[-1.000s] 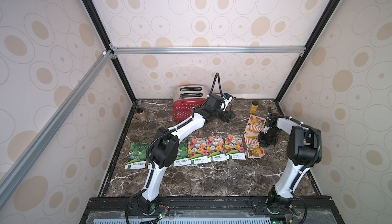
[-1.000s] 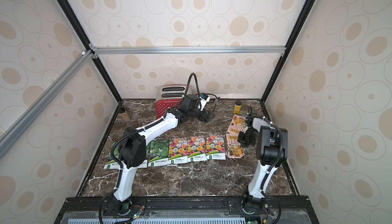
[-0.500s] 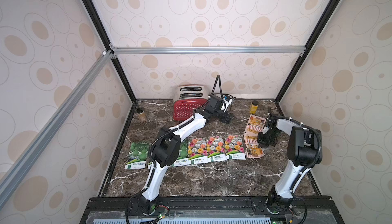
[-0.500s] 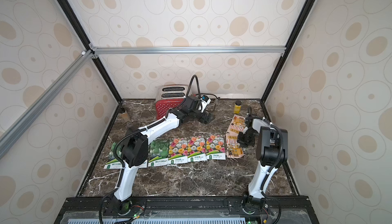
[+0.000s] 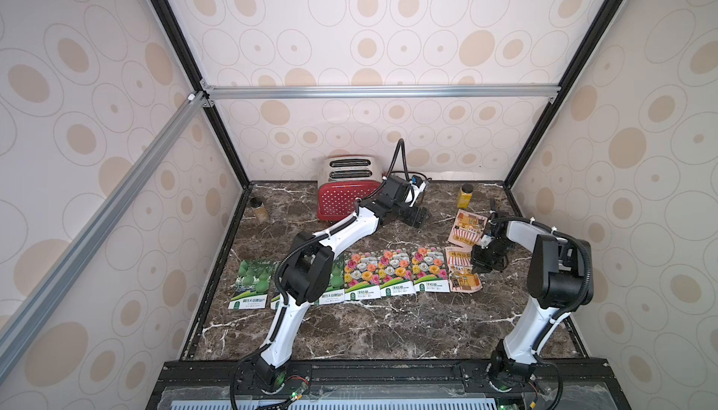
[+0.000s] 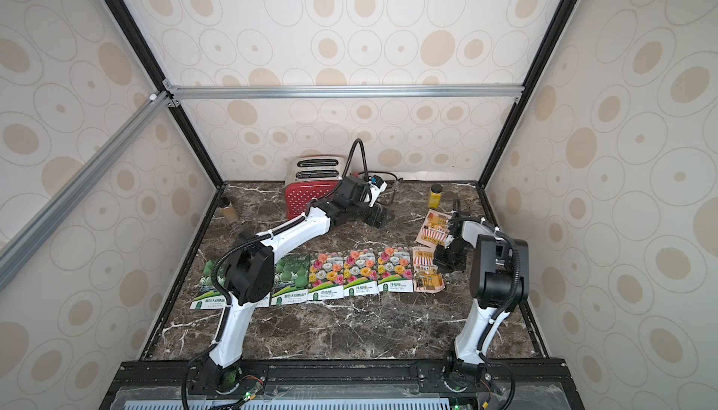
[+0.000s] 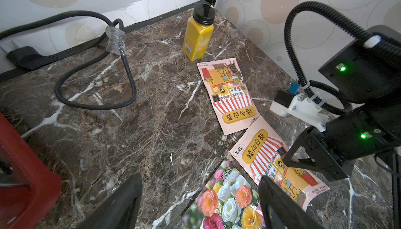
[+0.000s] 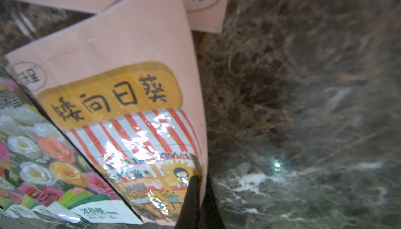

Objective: Arrange the seed packets in a row
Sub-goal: Place the seed packet at the center of the board.

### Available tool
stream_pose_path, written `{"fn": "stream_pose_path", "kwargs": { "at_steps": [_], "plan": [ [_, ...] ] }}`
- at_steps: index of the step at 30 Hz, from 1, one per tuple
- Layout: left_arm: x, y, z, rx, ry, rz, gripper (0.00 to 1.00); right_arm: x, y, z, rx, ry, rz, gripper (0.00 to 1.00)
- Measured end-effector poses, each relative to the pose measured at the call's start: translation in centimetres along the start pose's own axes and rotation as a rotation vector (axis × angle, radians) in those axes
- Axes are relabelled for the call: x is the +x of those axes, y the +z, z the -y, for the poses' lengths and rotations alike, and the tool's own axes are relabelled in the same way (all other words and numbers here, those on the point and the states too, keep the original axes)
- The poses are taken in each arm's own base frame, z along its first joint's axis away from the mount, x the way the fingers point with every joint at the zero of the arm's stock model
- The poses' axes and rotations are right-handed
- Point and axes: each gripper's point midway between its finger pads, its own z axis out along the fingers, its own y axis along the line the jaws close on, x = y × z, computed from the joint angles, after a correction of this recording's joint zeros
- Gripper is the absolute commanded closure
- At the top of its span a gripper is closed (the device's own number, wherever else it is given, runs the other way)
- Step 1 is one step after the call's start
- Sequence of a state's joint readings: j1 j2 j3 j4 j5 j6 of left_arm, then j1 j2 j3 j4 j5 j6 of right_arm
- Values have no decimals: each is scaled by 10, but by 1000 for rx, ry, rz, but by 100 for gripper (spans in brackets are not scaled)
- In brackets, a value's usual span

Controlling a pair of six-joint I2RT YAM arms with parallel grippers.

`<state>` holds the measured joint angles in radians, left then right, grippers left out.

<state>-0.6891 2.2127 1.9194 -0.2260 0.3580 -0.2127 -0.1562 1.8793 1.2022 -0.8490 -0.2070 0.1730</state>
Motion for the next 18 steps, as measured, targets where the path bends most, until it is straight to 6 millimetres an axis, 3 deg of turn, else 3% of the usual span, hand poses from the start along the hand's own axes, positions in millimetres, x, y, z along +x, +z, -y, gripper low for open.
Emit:
{"fn": "stream_pose_path", "kwargs": {
  "at_steps": [13,18],
  "plan": [
    [3,2,0,7,-9,-7,14,1,-1,2,22,-14,-5,86],
    [3,5,1,14,-10,-8,14,3,-2,4,36,-18,-10,68]
  ]
}}
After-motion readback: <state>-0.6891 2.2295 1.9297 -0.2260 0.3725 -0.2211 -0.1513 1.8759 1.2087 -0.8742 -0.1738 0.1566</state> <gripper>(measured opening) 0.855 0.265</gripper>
